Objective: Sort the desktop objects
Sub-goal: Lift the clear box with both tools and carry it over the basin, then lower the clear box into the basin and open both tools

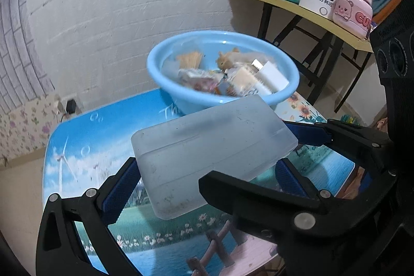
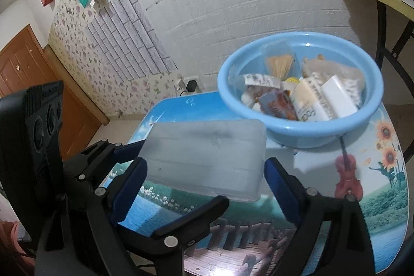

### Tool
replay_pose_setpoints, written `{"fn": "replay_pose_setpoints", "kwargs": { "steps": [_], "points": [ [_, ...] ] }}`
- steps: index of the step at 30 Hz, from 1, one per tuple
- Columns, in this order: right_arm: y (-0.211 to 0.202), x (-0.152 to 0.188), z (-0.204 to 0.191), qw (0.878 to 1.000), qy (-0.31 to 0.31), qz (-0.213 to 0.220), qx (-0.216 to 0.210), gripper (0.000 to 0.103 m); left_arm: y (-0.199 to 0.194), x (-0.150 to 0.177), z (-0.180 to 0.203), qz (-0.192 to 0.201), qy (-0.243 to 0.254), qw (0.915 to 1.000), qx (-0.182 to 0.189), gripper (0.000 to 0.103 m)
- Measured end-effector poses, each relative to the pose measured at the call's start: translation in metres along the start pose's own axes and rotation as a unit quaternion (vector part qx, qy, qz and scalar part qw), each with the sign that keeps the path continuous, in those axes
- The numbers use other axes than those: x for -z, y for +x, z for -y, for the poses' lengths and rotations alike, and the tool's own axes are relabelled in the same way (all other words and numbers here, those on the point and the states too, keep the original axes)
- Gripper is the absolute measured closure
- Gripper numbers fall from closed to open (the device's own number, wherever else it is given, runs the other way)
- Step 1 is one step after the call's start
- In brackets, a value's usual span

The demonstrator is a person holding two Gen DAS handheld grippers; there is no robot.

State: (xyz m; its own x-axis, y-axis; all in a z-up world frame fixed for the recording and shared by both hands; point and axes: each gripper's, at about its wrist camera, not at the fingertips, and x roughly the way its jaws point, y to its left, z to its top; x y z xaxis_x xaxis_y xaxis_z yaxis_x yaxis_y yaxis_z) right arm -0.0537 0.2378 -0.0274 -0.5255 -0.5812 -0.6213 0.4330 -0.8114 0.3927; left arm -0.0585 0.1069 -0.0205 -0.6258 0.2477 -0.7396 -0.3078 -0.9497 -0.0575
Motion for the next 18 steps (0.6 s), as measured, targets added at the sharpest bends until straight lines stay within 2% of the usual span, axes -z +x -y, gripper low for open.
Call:
{"fn": "replay_pose_setpoints", "kwargs": {
  "steps": [10,18],
  "points": [
    [-0.020,-0.020,0.022,0.999,0.003,0.041,0.009,0.010,0.005,-0.033,0.021,0.023,0.041,0.9989,-0.001,0.000],
    [-0.010,-0.042,0.053,0.998,0.023,0.049,0.012,0.010,0.032,-0.062,0.031,0.020,0.060,0.9980,0.003,0.000]
  ]
}}
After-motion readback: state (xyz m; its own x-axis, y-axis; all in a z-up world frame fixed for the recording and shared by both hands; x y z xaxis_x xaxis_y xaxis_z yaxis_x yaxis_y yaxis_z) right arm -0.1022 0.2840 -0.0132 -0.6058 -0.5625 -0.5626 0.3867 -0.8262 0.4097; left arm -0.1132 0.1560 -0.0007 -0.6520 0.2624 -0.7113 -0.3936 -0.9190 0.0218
